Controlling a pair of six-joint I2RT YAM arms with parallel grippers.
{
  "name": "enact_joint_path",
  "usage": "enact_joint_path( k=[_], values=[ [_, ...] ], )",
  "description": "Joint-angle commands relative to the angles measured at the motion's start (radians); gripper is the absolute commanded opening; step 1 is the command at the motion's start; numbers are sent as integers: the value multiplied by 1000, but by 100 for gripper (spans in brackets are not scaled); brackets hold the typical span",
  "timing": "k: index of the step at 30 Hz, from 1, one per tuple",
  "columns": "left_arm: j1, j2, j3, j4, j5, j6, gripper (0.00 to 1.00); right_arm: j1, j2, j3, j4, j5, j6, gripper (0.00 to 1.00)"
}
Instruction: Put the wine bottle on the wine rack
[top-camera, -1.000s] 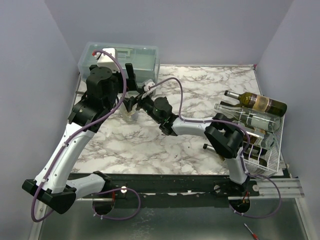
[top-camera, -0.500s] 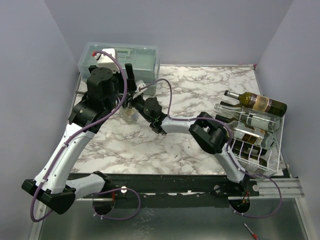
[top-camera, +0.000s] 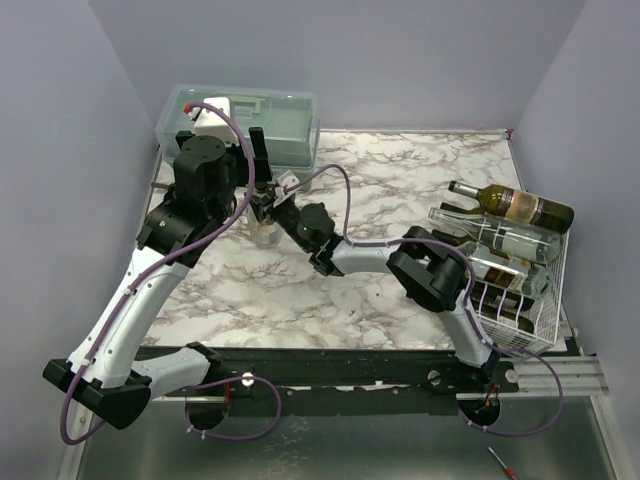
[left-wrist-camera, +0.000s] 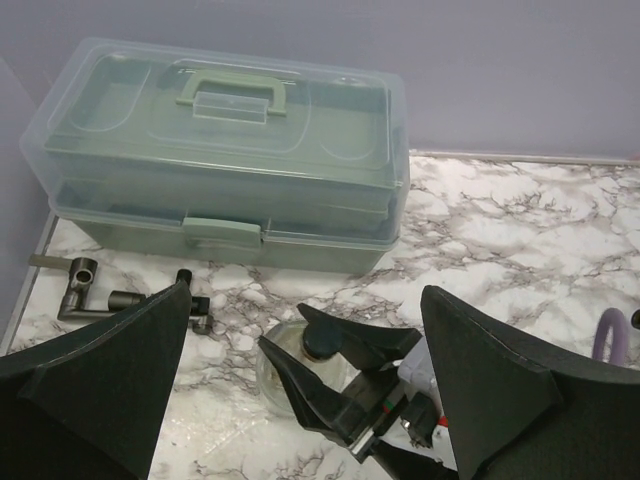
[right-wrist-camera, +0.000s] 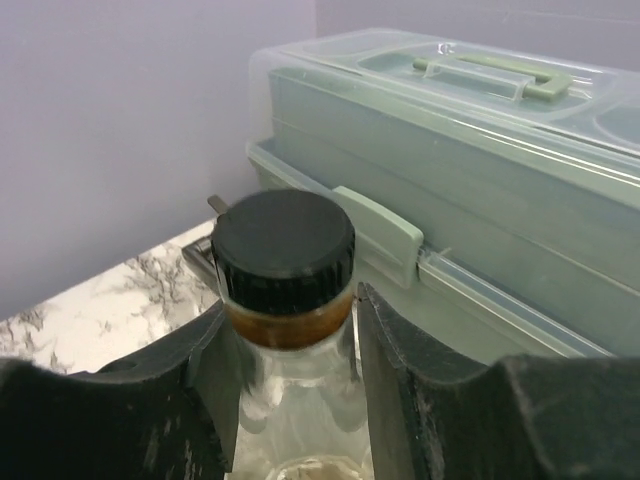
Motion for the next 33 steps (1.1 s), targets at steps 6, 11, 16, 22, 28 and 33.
enact_joint_path(
  k=[6,11,16,22,28,33],
  values=[
    [-5,-23,-5,14,-28,5,99,2,-345,-152,-208,19,-83,0],
    [-5,-28,-6,15,-11,-6,99,-7,-477,-207,-309,2,-60,0],
    [-5,-22,-11,18,-11,-10,99,-13,-579,-164,-561,-19,-46,0],
    [-6,-21,-13,19,-7,-13,99,-17,-722,-137,-849,47,-114,0],
    [-14,-7,-13,18,-7,-15,99,-18,-936,-175,-1029,166,-200,0],
    [-16,3,-15,19,3,-22,99,-18,-1098,-170,-1181,283,-228,0]
  ],
)
